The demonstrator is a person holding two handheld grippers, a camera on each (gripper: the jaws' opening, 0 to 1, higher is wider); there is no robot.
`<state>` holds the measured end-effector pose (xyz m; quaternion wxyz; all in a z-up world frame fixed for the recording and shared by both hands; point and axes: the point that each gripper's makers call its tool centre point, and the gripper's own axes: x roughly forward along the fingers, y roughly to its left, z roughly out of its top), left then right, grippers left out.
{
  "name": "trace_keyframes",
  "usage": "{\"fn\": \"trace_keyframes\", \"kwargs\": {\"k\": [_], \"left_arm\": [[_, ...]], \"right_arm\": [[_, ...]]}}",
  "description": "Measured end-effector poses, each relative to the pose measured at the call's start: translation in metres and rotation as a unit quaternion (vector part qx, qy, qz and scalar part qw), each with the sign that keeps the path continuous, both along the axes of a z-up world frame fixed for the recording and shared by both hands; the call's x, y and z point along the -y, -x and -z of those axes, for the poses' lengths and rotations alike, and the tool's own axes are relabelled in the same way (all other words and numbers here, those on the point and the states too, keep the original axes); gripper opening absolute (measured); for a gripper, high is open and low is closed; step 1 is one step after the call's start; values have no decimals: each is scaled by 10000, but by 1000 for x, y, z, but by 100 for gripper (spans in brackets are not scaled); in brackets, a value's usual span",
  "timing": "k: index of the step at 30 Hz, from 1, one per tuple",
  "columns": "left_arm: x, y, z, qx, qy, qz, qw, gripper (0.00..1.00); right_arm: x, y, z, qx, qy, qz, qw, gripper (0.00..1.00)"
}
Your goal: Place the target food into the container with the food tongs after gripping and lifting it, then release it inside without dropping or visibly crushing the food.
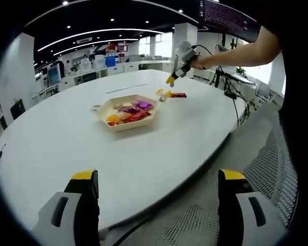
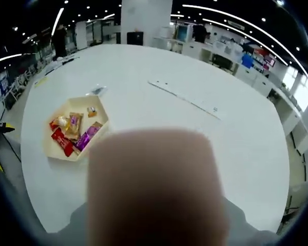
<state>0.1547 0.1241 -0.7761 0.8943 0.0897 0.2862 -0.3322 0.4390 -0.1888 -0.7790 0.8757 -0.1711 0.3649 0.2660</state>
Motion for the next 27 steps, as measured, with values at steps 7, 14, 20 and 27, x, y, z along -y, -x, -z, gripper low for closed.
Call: {"fn": "trace_keyframes", "kwargs": {"k": [7,14,20,27], "left_arm": [[0,0,1,-31,-19,-23,10000,94],[-1,0,2,-52,-34,-30,10000,94],[-1,0,3,-72,-44,-45,10000,95],[-2,0,4,-109,-66,-55,9999,95]], "right_arm": [[10,1,6,-15,29,30,10000,21],[8,3,12,5,-49,-154,9999,21],[13,6,16,-18,-62,-200,9998,22],[22,7,20,-65,-39,-225,9997,23]]}}
